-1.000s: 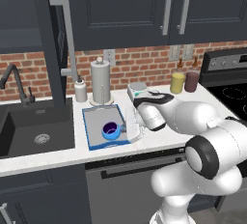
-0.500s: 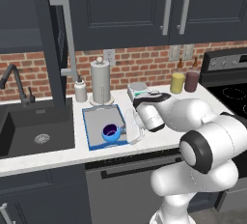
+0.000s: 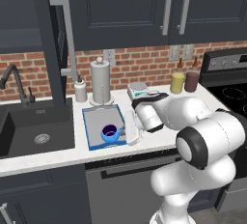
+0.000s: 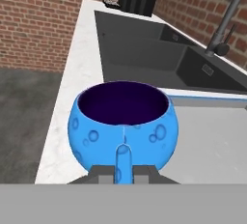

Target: Pick the kettle from the counter and place it on the tray. Then pick the mug from the cabinet and place it on the tray. Then close the cabinet doors.

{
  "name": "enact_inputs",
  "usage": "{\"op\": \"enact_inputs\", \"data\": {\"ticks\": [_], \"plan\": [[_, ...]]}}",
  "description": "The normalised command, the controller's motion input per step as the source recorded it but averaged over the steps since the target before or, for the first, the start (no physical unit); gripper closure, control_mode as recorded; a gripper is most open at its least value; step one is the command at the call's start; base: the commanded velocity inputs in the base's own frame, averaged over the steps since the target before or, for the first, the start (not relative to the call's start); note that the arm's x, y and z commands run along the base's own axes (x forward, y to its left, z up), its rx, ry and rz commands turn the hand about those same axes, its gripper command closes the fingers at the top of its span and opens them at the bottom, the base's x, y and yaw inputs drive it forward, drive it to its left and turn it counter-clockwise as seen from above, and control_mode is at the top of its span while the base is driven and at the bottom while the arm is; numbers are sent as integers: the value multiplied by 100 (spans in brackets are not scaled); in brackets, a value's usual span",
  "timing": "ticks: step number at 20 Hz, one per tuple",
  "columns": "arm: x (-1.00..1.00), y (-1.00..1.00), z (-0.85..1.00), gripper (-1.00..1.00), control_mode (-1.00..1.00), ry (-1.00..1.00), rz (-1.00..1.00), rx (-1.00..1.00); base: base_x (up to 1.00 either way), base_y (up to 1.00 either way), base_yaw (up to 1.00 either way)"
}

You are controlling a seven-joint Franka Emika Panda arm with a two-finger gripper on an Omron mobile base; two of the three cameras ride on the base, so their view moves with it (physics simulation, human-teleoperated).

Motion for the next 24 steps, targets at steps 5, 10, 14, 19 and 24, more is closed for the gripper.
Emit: {"op": "enact_inputs", "data": {"ticks": [5,10,14,19,24], "plan": [[18,0,-3,100,-100,1,0,0,0,0,0],[29,1,0,100,-100,3,0,0,0,0,0],[25,5,-4,100,-100,3,0,0,0,0,0],[13,7,-15,100,-100,0,0,0,0,0,0],[2,8,-23,100,-100,0,0,-2,0,0,0]]}}
